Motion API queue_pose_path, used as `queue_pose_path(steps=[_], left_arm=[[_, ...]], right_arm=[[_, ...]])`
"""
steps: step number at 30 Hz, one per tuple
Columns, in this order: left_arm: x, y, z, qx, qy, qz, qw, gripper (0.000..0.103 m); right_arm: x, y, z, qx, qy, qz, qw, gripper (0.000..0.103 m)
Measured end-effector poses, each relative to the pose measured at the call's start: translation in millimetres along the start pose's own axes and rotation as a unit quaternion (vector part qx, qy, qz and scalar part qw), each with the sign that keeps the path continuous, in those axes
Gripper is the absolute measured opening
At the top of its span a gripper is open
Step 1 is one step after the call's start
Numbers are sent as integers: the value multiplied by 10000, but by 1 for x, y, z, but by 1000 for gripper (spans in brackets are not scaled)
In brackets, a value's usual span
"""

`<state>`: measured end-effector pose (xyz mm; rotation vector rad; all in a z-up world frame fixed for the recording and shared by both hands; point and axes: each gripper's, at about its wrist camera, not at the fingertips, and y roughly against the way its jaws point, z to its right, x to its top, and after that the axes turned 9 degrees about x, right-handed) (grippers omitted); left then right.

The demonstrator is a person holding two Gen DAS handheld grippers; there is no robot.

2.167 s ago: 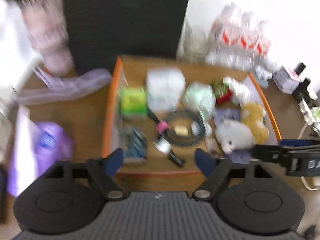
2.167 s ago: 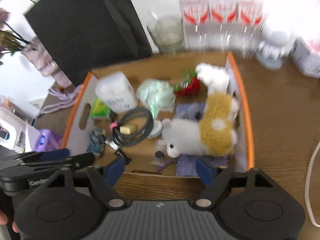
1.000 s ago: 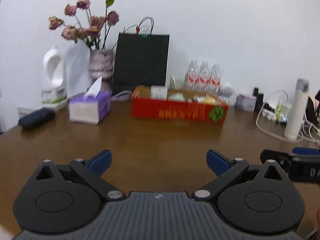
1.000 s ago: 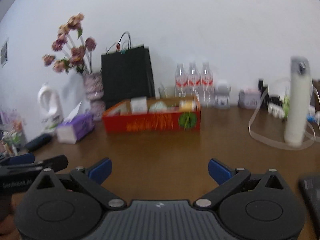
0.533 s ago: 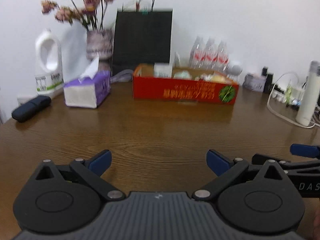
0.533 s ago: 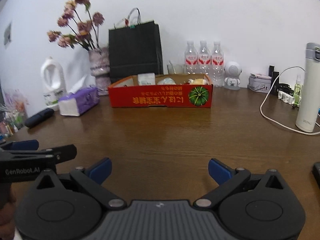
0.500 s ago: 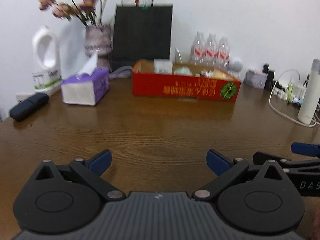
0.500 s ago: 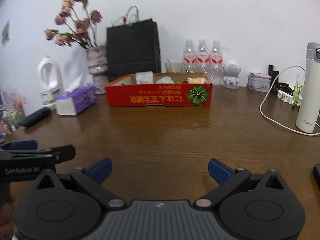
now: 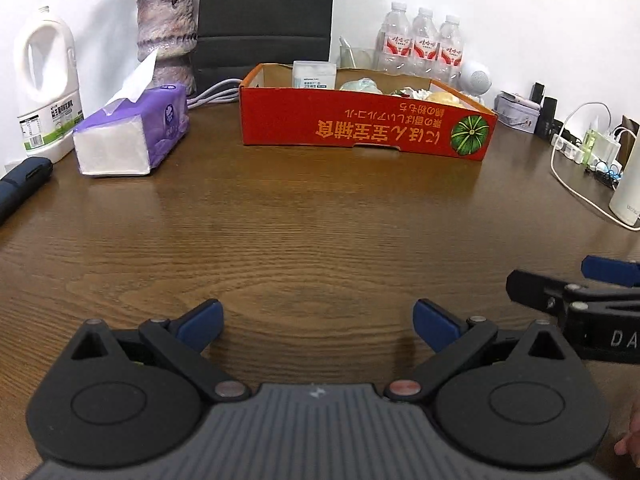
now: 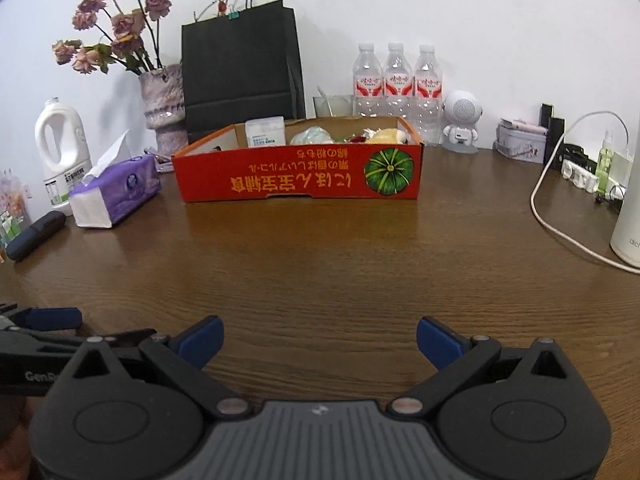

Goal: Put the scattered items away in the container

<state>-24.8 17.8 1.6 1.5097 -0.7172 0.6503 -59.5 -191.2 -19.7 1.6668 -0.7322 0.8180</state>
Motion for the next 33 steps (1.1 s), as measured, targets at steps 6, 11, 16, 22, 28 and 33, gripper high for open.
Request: queue_pose_path(steps=[6, 11, 16, 22, 28, 33], left_arm=[[-1, -4, 10, 244, -189, 37, 9995, 103], [1, -7, 11, 251, -159, 22, 9996, 103], [2, -8, 11, 258, -149, 16, 9996, 103], [2, -8, 11, 244, -142, 14, 9996, 103], [2, -8, 11, 249, -150, 9, 9996, 103], [3, -8, 11, 268, -130, 4, 9996, 103]], right_arm=[[1, -9, 0, -77, 29, -175, 9998, 103], [1, -14, 3, -134, -54, -314, 9994, 103], [0, -18, 5, -329, -138, -463, 9983, 103], [-3, -21, 6, -453, 38, -476, 9978, 103], [-4, -21, 6, -427, 82, -491, 9978, 103], [-3, -22, 5, -479, 24, -480, 9977, 103]])
